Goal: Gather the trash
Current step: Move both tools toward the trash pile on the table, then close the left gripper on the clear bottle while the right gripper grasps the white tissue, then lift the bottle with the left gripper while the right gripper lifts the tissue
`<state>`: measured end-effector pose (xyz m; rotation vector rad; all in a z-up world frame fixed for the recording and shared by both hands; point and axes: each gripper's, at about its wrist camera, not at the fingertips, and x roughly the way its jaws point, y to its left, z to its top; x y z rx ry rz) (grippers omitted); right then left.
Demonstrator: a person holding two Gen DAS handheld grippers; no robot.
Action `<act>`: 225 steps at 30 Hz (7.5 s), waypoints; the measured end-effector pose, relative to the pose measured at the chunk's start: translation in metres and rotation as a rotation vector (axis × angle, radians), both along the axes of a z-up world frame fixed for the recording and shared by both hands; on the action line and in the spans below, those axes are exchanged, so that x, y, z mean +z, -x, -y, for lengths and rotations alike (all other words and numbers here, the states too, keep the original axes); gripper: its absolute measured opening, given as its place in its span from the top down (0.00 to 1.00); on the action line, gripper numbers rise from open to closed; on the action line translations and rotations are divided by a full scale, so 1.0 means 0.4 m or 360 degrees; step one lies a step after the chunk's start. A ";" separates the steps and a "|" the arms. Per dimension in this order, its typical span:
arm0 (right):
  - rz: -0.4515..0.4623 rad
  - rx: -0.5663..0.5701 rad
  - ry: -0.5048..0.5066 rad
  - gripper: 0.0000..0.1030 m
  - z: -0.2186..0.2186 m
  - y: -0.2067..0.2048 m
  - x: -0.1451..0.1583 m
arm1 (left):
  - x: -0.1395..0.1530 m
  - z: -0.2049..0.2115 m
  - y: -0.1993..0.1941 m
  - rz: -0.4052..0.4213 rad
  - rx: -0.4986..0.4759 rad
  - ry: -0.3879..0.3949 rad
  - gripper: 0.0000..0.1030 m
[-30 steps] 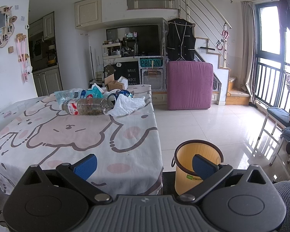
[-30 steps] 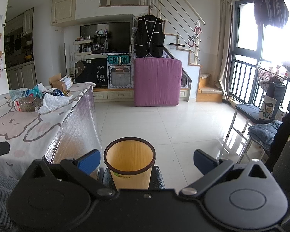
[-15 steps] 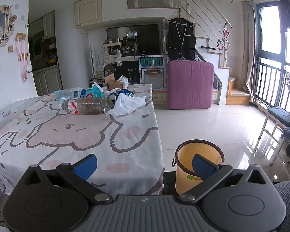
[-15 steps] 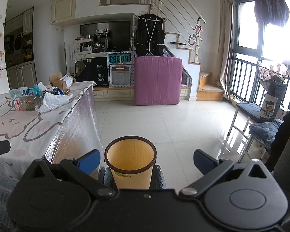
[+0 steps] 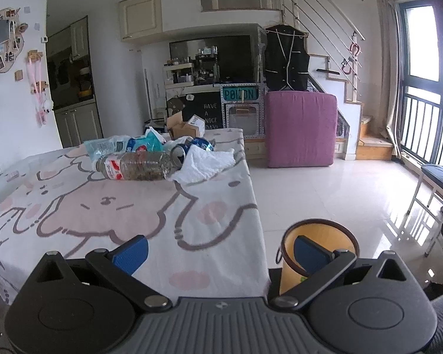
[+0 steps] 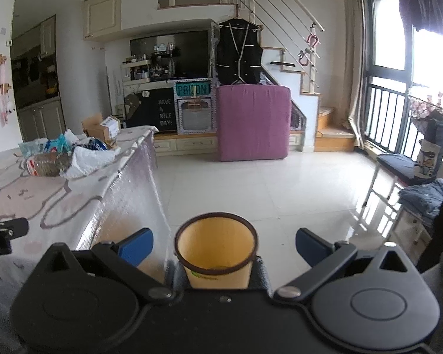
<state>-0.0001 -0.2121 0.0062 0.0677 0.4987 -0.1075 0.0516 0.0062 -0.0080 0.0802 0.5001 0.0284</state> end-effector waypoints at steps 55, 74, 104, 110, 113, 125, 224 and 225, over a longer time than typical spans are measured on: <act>0.0151 0.0894 -0.0010 0.00 -0.455 -0.729 -0.114 | -0.088 -0.428 -0.858 -0.0324 0.0761 0.0517 0.00; -0.0041 0.0934 0.0149 0.00 -0.560 -0.959 -0.177 | -0.071 -0.540 -0.738 -0.0252 0.0516 0.0535 0.12; -0.0211 0.1041 -0.0274 0.83 -0.426 -0.673 -0.100 | -0.034 -0.379 -0.412 -0.0497 -0.0078 0.0341 0.42; -0.0269 0.1180 -0.0265 0.83 -0.400 -0.578 -0.082 | -0.031 -0.350 -0.370 -0.0519 -0.0090 0.0296 0.41; -0.0308 0.1307 -0.0199 0.83 -0.408 -0.530 -0.075 | -0.035 -0.337 -0.363 -0.0503 -0.0049 0.0295 0.36; -0.0372 0.1269 -0.0036 0.49 -0.419 -0.514 -0.110 | -0.051 -0.324 -0.420 -0.0442 0.0108 0.0350 0.29; -0.0045 0.0490 -0.0238 0.87 0.013 -0.420 0.003 | 0.037 0.136 -0.333 0.0031 -0.0176 0.0367 0.42; -0.0045 0.0460 -0.0238 0.87 0.033 -0.423 0.001 | 0.036 0.159 -0.346 0.0017 -0.0203 0.0365 0.42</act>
